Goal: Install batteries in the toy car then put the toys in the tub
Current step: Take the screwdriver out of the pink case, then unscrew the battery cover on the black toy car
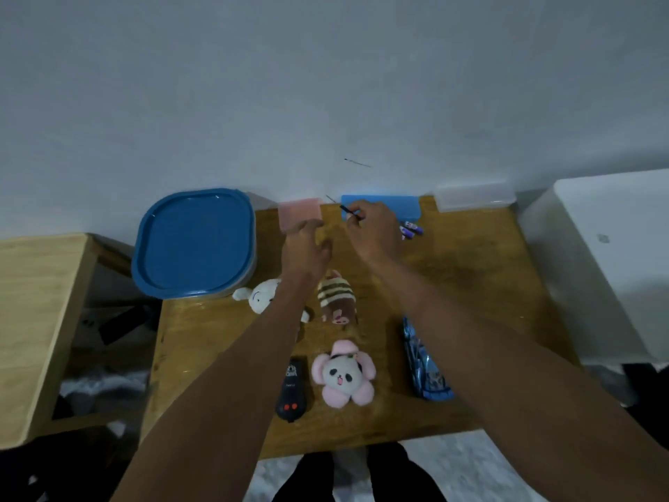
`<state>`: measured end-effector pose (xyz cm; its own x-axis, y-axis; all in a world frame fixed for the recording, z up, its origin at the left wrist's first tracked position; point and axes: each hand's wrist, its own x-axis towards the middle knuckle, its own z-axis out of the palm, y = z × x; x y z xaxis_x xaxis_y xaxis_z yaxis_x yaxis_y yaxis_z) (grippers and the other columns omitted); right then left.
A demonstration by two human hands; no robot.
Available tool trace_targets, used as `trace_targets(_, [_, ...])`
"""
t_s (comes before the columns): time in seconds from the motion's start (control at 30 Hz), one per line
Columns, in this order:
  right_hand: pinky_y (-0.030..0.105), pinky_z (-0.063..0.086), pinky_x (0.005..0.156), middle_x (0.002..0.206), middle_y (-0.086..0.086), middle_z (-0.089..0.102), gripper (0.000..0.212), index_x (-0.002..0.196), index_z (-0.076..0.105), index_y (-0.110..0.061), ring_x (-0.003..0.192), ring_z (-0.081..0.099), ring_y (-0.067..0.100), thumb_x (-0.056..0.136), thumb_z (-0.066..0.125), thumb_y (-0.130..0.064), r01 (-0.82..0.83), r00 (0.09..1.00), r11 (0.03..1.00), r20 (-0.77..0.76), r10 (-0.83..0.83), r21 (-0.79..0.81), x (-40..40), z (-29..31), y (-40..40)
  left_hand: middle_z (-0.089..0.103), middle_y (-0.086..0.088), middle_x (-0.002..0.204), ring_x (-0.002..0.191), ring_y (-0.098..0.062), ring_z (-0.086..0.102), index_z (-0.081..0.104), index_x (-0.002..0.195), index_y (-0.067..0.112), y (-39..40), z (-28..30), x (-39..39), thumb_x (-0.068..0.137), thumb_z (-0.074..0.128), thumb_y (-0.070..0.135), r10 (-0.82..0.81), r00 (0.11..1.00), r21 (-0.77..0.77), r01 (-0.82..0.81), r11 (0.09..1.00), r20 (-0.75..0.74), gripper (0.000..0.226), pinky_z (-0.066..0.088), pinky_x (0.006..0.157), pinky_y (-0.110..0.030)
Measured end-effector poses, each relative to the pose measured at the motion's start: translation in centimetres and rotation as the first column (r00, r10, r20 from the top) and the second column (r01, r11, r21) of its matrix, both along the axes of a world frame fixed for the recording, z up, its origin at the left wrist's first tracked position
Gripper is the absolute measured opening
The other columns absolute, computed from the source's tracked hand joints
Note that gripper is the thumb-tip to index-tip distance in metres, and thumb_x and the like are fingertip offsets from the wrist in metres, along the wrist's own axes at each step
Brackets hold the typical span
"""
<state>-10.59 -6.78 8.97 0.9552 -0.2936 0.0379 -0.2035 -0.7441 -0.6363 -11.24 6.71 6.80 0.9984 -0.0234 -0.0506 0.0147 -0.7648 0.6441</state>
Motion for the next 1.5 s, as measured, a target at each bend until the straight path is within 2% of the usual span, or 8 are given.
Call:
trace_targets(0.33, [0.035, 0.057, 0.077, 0.108, 0.004, 0.068, 0.019, 0.110, 0.071, -0.022, 0.093, 0.066, 0.022, 0.096, 0.059, -0.022, 0.055, 0.998, 0.995, 0.026, -0.057, 0.080, -6.6, 3.1, -7.1, 0.069, -0.017, 0.108, 0.100, -0.038, 0.063, 0.069, 0.116, 0.011, -9.8, 1.3, -7.0, 0.088, 0.064, 0.024, -0.264, 0.964, 0.093, 0.264, 0.960, -0.018, 0.031, 0.054, 0.076, -0.043])
trace_targets(0.47, [0.030, 0.051, 0.077, 0.111, 0.004, 0.072, 0.024, 0.112, 0.074, -0.020, 0.096, 0.066, 0.022, 0.093, 0.061, -0.019, 0.093, 0.995, 0.988, 0.034, -0.098, 0.120, -10.0, 2.3, -10.2, 0.065, -0.019, 0.109, 0.101, -0.040, 0.060, 0.066, 0.113, 0.012, -13.7, 0.9, -10.8, 0.090, 0.060, 0.029, -0.282, 0.946, 0.164, 0.306, 0.938, -0.157, 0.029, 0.049, 0.075, -0.042])
trace_targets(0.6, [0.029, 0.054, 0.075, 0.103, 0.003, 0.074, 0.023, 0.110, 0.076, -0.021, 0.091, 0.068, 0.020, 0.091, 0.064, -0.017, 0.148, 0.988, 0.974, 0.013, -0.153, 0.174, -12.7, 0.7, -12.4, 0.044, -0.015, 0.144, 0.133, -0.041, 0.037, 0.039, 0.145, 0.026, -16.2, -1.6, -14.0, 0.087, 0.056, 0.047, -0.266, 0.880, 0.213, 0.369, 0.905, -0.394, 0.064, 0.038, 0.102, -0.049])
trace_targets(0.73, [0.036, 0.059, 0.077, 0.098, 0.000, 0.073, 0.018, 0.104, 0.076, -0.024, 0.088, 0.068, 0.018, 0.091, 0.064, -0.018, 0.203, 0.979, 0.955, -0.046, -0.197, 0.217, -14.5, -1.0, -14.0, 0.029, -0.020, 0.156, 0.142, -0.045, 0.021, 0.018, 0.154, 0.029, -17.9, -3.3, -16.1, 0.080, 0.049, 0.062, -0.223, 0.831, 0.285, 0.408, 0.868, -0.509, 0.086, 0.031, 0.110, -0.056])
trace_targets(1.03, [0.037, 0.059, 0.076, 0.096, -0.001, 0.073, 0.017, 0.101, 0.075, -0.025, 0.087, 0.068, 0.017, 0.090, 0.063, -0.018, 0.226, 0.974, 0.948, -0.075, -0.215, 0.224, -15.6, -2.5, -16.3, -0.020, -0.033, 0.157, 0.135, -0.054, 0.029, -0.020, 0.156, 0.035, -20.1, -3.0, -19.1, 0.073, 0.077, 0.064, -0.094, 0.809, 0.445, 0.411, 0.795, -0.580, 0.131, 0.048, 0.094, -0.050])
trace_targets(1.2, [0.034, 0.058, 0.075, 0.096, -0.004, 0.073, 0.017, 0.103, 0.074, -0.024, 0.087, 0.067, 0.014, 0.093, 0.063, -0.018, 0.220, 0.975, 0.954, -0.070, -0.210, 0.204, -15.3, -1.8, -16.1, -0.021, -0.027, 0.157, 0.142, -0.053, 0.017, 0.010, 0.154, 0.043, -19.7, -3.1, -19.1, 0.086, 0.067, 0.016, -0.140, 0.847, 0.310, 0.335, 0.890, -0.513, 0.093, 0.044, 0.100, -0.053])
trace_targets(1.33, [0.028, 0.055, 0.072, 0.098, -0.004, 0.072, 0.017, 0.107, 0.074, -0.022, 0.088, 0.065, 0.012, 0.095, 0.062, -0.019, 0.221, 0.975, 0.952, -0.054, -0.215, 0.209, -14.8, -0.7, -15.8, -0.010, -0.023, 0.163, 0.148, -0.052, 0.006, 0.033, 0.146, 0.041, -19.0, -2.9, -18.0, 0.087, 0.062, 0.012, -0.178, 0.885, 0.208, 0.289, 0.934, -0.429, 0.072, 0.039, 0.104, -0.054])
trace_targets(1.5, [0.027, 0.054, 0.070, 0.098, -0.002, 0.072, 0.020, 0.110, 0.074, -0.020, 0.087, 0.065, 0.014, 0.096, 0.060, -0.019, 0.242, 0.970, 0.940, -0.040, -0.239, 0.241, -14.2, 0.9, -15.7, 0.031, -0.018, 0.147, 0.128, -0.042, 0.044, 0.058, 0.135, 0.027, -17.6, -1.4, -16.6, 0.086, 0.062, 0.017, -0.212, 0.944, -0.005, 0.218, 0.976, -0.252, 0.051, 0.047, 0.100, -0.049])
